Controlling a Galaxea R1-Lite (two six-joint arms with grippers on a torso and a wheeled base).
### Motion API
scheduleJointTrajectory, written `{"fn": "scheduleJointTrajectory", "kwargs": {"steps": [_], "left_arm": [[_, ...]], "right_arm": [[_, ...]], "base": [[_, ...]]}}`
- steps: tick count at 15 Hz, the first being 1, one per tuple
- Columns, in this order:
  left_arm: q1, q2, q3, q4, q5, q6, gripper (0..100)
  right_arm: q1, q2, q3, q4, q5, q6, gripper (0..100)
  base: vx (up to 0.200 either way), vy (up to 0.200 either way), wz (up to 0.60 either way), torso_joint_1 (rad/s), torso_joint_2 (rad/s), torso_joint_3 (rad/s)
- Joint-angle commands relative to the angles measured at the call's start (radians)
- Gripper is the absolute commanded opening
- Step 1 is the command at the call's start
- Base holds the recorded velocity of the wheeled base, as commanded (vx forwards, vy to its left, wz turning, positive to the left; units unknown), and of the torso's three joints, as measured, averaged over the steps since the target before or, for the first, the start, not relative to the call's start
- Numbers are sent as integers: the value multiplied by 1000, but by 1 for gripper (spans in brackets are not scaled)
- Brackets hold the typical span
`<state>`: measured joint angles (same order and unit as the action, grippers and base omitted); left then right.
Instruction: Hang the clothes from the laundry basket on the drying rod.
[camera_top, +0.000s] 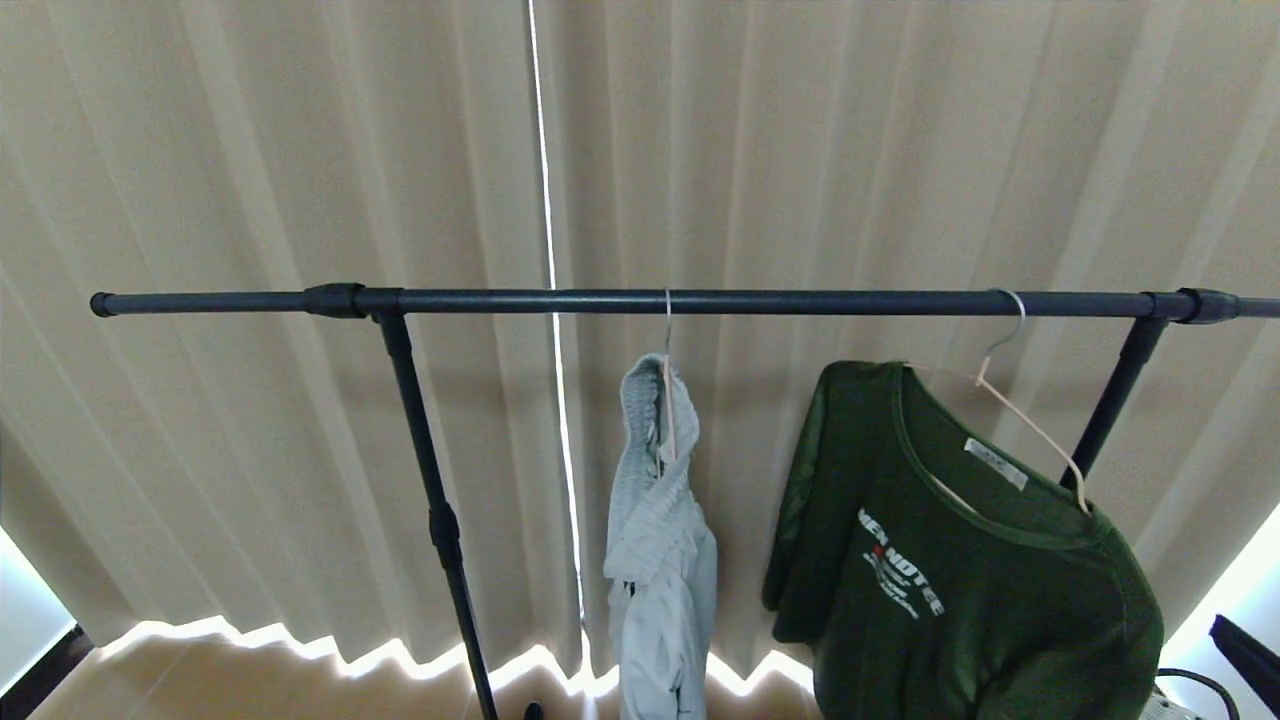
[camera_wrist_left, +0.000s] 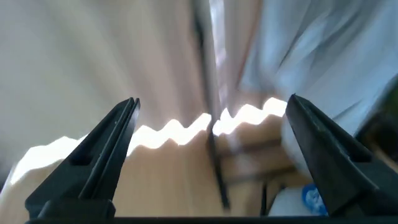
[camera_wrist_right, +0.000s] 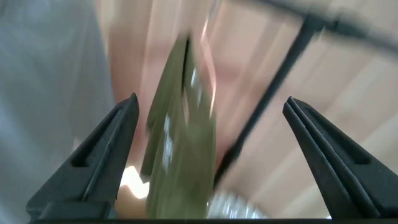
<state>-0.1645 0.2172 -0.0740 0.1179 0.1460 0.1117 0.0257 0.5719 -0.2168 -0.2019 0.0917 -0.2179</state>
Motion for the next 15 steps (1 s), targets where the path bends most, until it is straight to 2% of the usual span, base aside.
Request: {"fn": "scheduleJointTrajectory", "kwargs": {"steps": [1,3,4,5,6,7,10,11,13,15], "left_arm": [[31,-113,-6,9,95,-17,100],[51,-113,-6,11,116,-40,100],[118,-113,-7,11,116,-49,100],[161,-119,-6,11,107,-56,100],[169,-136,-4,11,103,-56,100],[164,-194,-4,9,86,-49,100],[166,-216,36,-20,21,-52,100],[164,-216,45,-34,-54,-73,100],[166,-216,48,-47,-155,-89,100],[166,-217,48,-49,-154,-93,100]], "right_arm": [[-9,-282,1,223,-6,14,100],[-20,-368,1,345,-21,14,100],[-29,-435,1,458,-70,14,100],[-29,-468,1,513,-98,15,100],[-29,-491,2,542,-127,28,100],[-29,-511,4,564,-148,48,100],[-27,-567,4,599,-171,92,100],[-27,-567,5,599,-199,114,100],[-27,-567,5,601,-251,164,100],[-27,-567,5,602,-296,181,100]], "base": [[0,0,0,0,0,0],[0,0,0,0,0,0],[0,0,0,0,0,0],[0,0,0,0,0,0],[0,0,0,0,0,0],[0,0,0,0,0,0],[0,0,0,0,0,0],[0,0,0,0,0,0],[0,0,0,0,0,0],[0,0,0,0,0,0]]}}
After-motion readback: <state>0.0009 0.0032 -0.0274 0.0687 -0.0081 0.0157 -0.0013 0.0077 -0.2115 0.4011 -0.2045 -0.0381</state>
